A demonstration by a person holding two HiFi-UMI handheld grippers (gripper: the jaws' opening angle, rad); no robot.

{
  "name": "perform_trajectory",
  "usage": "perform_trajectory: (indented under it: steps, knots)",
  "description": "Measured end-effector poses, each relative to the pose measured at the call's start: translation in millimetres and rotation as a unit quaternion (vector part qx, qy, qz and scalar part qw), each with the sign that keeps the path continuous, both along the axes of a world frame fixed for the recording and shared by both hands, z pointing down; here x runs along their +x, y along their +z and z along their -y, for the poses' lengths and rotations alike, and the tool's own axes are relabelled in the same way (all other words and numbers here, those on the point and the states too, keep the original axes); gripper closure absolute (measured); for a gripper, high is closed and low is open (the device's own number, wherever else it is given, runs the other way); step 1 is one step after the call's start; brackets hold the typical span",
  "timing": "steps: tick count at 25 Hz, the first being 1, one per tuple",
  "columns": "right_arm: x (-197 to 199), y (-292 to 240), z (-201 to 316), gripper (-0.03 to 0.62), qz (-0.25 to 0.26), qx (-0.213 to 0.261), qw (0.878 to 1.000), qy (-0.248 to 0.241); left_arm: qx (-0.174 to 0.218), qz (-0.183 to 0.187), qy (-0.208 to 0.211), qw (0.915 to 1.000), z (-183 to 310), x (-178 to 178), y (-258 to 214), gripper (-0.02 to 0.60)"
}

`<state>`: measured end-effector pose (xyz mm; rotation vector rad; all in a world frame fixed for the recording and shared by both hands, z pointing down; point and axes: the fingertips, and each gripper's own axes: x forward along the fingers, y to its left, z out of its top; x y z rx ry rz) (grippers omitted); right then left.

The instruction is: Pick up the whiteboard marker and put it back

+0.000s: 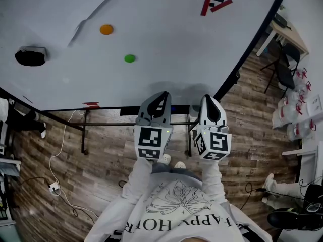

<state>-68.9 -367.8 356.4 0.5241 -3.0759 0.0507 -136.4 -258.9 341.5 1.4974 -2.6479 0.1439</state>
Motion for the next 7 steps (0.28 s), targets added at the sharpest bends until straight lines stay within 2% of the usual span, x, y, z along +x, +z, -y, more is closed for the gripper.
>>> perform_trajectory:
  steps: [7]
  knots:
    - [-2.9, 3.8, 1.5, 0.588, -0.007, -0.001, 1.000, -0.004, -0.002, 0.000, 0.003, 1.0000, 3.5, -0.1, 1.7, 0.571]
